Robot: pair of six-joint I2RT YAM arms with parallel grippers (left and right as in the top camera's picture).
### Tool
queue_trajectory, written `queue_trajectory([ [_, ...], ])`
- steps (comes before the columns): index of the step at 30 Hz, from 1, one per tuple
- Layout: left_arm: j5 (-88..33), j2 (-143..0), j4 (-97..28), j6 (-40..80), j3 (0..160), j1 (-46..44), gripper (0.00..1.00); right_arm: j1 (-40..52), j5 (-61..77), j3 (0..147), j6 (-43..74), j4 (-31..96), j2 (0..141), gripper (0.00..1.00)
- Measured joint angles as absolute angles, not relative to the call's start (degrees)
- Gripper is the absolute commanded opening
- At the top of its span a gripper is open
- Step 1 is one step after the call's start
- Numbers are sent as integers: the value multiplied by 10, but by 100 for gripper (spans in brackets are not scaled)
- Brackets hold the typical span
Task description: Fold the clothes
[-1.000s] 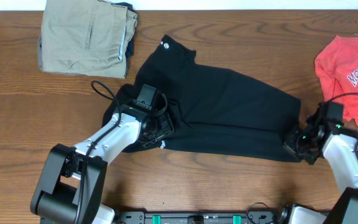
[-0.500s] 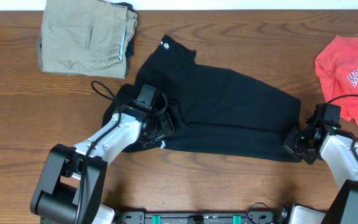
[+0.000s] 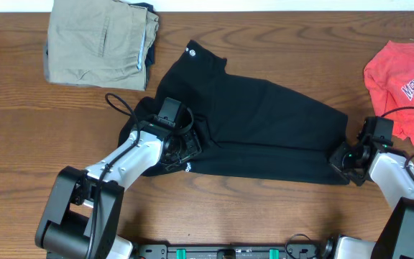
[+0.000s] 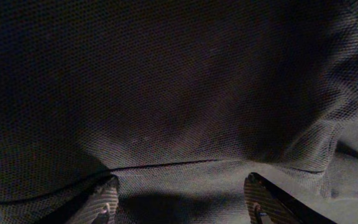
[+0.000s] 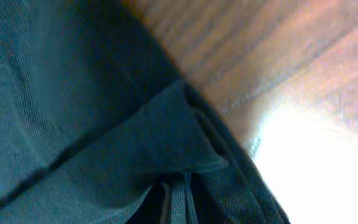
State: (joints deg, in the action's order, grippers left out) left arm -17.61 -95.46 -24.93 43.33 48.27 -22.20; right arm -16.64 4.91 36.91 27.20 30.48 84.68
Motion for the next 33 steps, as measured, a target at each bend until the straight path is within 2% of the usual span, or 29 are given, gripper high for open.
queue_trajectory([
  [3, -176, -955, -249, 434, 483, -222, 68, -166, 47, 373, 278, 302, 851, 1],
  [10, -176, -955, -249, 434, 483, -222, 68, -166, 44, 388, 283, 301, 860, 7],
  [33, -176, -955, -249, 435, 483, -222, 68, -166, 30, 396, 325, 229, 865, 7],
])
